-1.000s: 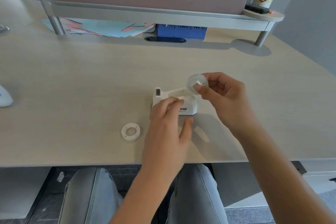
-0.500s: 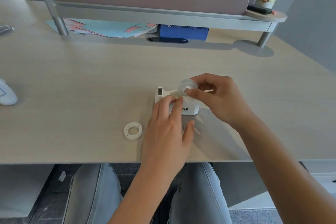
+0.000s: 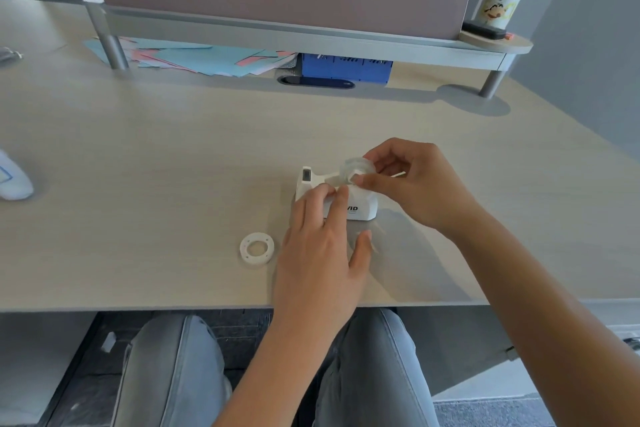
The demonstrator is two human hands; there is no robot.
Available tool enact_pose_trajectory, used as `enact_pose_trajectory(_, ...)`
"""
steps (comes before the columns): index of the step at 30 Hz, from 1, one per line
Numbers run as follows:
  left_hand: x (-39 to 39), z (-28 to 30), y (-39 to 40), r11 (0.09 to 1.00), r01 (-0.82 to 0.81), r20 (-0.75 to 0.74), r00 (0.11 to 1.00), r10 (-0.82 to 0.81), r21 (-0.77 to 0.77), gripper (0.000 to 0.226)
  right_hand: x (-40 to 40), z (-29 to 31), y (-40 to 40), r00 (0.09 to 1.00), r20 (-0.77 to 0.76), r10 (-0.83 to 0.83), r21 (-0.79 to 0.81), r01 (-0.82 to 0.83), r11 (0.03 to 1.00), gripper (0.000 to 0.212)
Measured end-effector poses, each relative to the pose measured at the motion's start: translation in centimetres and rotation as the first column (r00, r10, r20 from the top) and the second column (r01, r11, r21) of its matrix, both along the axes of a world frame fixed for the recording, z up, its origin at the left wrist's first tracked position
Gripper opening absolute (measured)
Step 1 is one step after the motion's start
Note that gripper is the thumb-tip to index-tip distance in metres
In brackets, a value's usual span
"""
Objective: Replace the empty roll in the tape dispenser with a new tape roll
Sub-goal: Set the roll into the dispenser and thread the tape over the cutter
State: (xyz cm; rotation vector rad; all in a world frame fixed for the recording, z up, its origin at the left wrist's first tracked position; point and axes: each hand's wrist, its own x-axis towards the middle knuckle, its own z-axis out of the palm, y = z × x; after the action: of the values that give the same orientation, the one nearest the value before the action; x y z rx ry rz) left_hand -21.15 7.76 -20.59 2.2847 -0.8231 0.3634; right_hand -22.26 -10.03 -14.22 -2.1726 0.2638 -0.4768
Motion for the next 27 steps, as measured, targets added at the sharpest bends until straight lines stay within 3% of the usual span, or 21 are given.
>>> enact_pose_trajectory(15,-0.1,0.1,0.0,1.000,0.002,-0.003,1.000,-0.002,0.003,0.056,0.0,0.5,0.2,0.998,-0.067,-0.009,-0.057,0.005,0.998,0.012)
enact_pose_trajectory(24,-0.1,0.0,-0.1,1.000,-0.002,-0.009,1.000,0.002,0.001,0.056,0.9,2.6,0.6,0.970,-0.240,-0.026,-0.352,-0.062,0.934,0.013)
enact_pose_trajectory(27,-0.1,0.0,-0.1,1.000,-0.009,-0.019,1.000,0.009,-0.011,0.056,1.4,3.5,0.7,0.963,-0.264,-0.053,-0.376,-0.052,0.925,0.015)
